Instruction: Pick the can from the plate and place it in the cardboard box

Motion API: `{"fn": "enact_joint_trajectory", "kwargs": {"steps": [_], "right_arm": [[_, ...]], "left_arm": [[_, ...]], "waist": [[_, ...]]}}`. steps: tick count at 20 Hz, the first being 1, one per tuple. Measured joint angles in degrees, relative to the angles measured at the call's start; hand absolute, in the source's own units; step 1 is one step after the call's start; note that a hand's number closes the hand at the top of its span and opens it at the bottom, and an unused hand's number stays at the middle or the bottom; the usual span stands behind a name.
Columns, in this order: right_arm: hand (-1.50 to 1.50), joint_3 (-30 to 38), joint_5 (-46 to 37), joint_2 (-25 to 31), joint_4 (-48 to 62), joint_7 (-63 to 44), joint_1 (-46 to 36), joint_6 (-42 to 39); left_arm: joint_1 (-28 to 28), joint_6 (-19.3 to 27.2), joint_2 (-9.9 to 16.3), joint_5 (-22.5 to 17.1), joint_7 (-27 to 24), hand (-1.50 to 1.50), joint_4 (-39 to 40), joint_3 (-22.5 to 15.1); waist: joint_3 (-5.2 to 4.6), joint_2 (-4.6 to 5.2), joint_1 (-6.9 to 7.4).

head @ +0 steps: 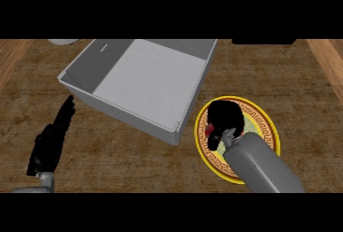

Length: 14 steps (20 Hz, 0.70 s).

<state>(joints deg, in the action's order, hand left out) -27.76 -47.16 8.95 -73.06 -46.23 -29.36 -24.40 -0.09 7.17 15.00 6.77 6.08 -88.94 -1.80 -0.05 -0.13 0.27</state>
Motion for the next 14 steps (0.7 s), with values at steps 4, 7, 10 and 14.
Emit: {"fn": "enact_joint_trajectory", "kwargs": {"steps": [4, 7, 10, 14], "right_arm": [[1.50, 1.7, -1.4, 3.1, 3.8, 9.2, -4.0, 2.7], [1.50, 3.5, -0.8, 8.3, 7.4, 21.9, -7.0, 6.4], [1.50, 5.7, -0.2, 12.4, 12.3, 33.3, -10.2, 10.3], [1.50, 8.4, -0.7, 15.0, 21.5, 45.1, -15.1, 17.0]], "left_arm": [[-0.7, 0.0, -0.7, 0.5, 0.0, 0.00, 0.4, 0.0], [-1.4, -0.3, -0.8, 0.6, 0.5, 0.00, -0.3, -0.5], [-1.9, -0.7, -1.0, 0.7, -0.1, 0.00, -0.1, -1.0], [-1.7, -1.4, -0.8, 0.6, -0.8, 0.00, 0.0, -1.1]], "waist": [[0.07, 0.36, 0.54], [0.22, 1.04, 1.75], [0.27, 1.62, 2.90], [0.25, 1.72, 3.69]]}}
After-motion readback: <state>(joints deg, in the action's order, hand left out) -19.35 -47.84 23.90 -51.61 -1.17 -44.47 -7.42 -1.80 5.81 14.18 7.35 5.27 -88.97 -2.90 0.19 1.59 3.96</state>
